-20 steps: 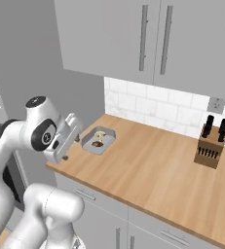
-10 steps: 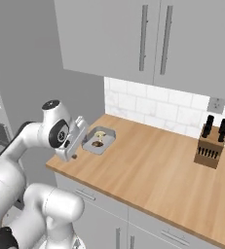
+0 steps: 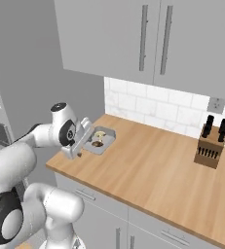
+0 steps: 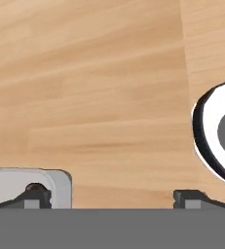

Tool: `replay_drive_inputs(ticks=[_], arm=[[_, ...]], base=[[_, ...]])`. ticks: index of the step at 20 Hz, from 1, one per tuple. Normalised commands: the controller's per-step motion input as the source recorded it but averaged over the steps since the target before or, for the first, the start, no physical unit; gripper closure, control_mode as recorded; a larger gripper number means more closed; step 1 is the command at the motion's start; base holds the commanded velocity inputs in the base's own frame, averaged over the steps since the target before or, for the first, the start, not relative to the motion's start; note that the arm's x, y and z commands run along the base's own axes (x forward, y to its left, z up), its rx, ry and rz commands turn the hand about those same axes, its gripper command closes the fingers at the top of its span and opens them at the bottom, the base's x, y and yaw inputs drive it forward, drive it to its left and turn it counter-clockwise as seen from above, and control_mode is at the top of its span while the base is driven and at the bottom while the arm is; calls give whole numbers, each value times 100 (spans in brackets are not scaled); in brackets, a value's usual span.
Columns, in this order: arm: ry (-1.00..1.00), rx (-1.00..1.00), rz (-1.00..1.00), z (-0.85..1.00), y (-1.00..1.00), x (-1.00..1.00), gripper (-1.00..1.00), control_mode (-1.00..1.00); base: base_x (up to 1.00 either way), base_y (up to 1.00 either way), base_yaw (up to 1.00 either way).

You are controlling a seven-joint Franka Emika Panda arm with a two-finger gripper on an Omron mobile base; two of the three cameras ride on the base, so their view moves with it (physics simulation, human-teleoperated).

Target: Take the meat container that has the steak and place it on the second highest rack of the freezer. Then take the vegetable container that has the mushrooms and place it on the highest rack of the freezer.

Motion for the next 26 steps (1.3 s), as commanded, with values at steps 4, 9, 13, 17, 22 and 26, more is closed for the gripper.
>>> replay_drive_inputs(ticks=[4,9,13,17,22,26], arm=[[0,0,-5,-39,-8,47,-100,-100],[0,0,-5,-32,-16,48,-100,-100],[0,0,-4,-29,-5,49,-100,-100],[0,0,-4,-31,0,42,-100,-100],[0,0,-4,-28,0,45,-100,-100],[0,0,-4,-34,1,35,-100,-100]], base=[[0,0,0],[0,0,0],[0,0,0],[0,0,0],[0,0,0],[0,0,0]])
